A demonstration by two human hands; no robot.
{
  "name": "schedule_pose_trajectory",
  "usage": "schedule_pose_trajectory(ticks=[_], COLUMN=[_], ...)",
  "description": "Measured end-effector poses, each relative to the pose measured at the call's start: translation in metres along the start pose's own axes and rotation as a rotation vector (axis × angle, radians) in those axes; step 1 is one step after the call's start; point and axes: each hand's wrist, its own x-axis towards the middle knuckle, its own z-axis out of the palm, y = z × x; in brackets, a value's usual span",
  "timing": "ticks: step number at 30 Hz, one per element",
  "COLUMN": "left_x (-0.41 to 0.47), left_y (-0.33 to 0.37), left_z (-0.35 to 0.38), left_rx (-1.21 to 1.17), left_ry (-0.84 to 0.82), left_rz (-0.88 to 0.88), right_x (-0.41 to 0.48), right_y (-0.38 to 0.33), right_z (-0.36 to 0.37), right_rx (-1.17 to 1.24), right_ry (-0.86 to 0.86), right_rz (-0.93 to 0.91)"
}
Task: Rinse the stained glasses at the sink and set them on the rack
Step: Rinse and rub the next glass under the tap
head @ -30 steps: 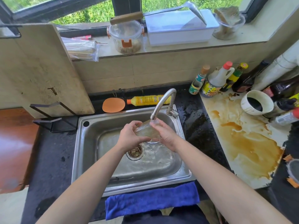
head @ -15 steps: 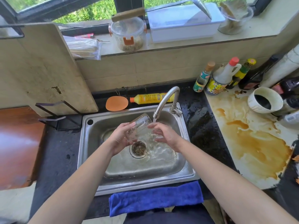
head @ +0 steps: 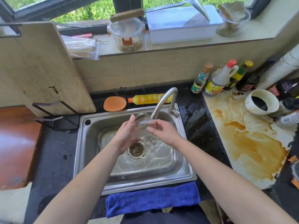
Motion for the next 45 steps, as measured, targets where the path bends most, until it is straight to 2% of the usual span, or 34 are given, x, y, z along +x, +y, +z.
schedule_pose_trajectory(ticks=[4, 7, 12, 15, 18, 23, 26, 31, 38, 45], left_x=[0.001, 0.001, 0.002, -0.001, -0.004, -0.010, -0.013, -0.016, -0.018, -0.017], left_y=[0.000, -0.002, -0.001, 0.002, 0.003, -0.002, -0.004, 0.000, 0.003, 0.008], left_z=[0.002, 0.007, 0.008, 0.012, 0.015, 0.010, 0.006, 0.003, -0.005, 0.003], left_rx=[0.068, 0.029, 0.028, 0.035, 0.030, 0.004, 0.010, 0.075, 0.126, 0.177], left_ry=[-0.011, -0.008, 0.004, 0.017, 0.015, -0.084, -0.130, -0.109, -0.132, -0.074], left_rz=[-0.082, -0.090, -0.130, -0.146, -0.074, 0.118, 0.141, 0.143, 0.185, 0.189], right_x=[-0.001, -0.001, 0.002, 0.006, 0.007, 0.006, 0.007, 0.005, 0.012, 0.012], right_y=[-0.002, 0.000, 0.005, 0.005, 0.006, 0.007, 0.007, 0.002, -0.012, 0.000], right_z=[0.000, 0.000, -0.003, -0.003, -0.004, -0.003, -0.006, -0.009, -0.003, -0.010], right_rx=[-0.196, -0.177, -0.146, -0.108, -0.087, 0.070, 0.101, -0.045, 0.197, 0.173], right_ry=[-0.076, -0.064, 0.082, 0.040, 0.038, 0.022, -0.010, -0.115, -0.007, -0.108], right_rz=[-0.067, -0.060, -0.080, -0.080, -0.084, -0.032, -0.011, -0.007, 0.057, 0.043])
